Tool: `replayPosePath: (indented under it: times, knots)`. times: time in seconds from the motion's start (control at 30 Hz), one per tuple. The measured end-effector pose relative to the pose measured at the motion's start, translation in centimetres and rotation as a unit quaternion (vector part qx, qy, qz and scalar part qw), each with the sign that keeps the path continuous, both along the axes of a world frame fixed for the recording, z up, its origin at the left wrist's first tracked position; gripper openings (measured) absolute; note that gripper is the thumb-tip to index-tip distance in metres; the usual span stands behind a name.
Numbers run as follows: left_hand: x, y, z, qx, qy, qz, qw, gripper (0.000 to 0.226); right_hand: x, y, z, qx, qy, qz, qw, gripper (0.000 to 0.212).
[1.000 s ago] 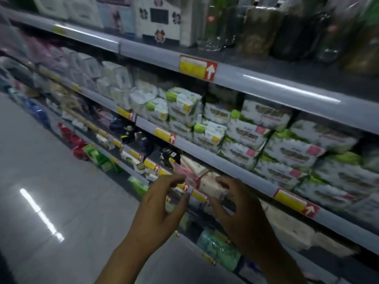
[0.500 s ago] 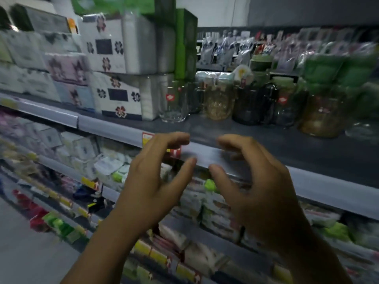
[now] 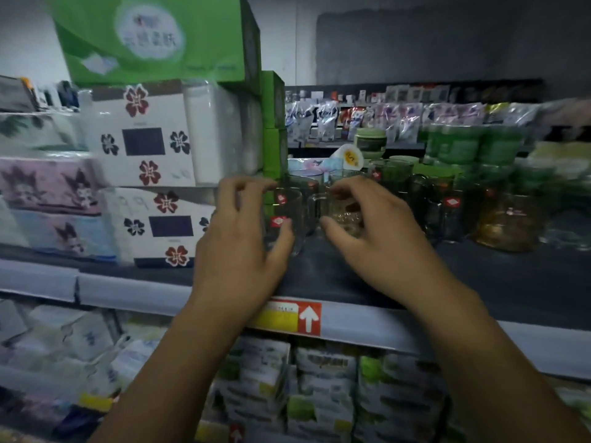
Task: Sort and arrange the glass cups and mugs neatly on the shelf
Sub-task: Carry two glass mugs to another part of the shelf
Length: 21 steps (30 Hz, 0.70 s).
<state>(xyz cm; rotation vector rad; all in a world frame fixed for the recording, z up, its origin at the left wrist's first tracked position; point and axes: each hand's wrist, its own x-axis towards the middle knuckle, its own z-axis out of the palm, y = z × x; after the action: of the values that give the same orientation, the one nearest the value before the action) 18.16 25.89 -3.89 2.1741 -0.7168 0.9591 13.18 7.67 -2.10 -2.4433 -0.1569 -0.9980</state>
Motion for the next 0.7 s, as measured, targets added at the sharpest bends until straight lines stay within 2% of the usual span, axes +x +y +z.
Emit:
replayPosePath:
  times: [0.1, 0.23, 0.47, 0.7]
  knots:
    - [0.6, 0.0, 0.4, 0.088, -0.011, 0.039, 0.995, 0.042, 2.2, 0.1, 0.9, -0.055, 0.032, -0.035, 0.997, 0.036]
    - [1.3, 0.0, 0.9, 0.122, -0.043, 0.056, 0.99, 0.032, 4.2, 0.5, 2.3, -0.114, 0.072, -0.041, 0.99, 0.031]
    - [1.6, 0.0, 0.7, 0.095, -0.048, 0.042, 0.993, 0.026, 5.7, 0.9, 3.7, -0.197, 0.115, -0.072, 0.971, 0.029]
    - [1.4, -0.3, 0.4, 0.059, -0.041, 0.043, 0.997, 0.023, 6.0, 0.1, 3.9, -0.217, 0.131, -0.033, 0.967, 0.025]
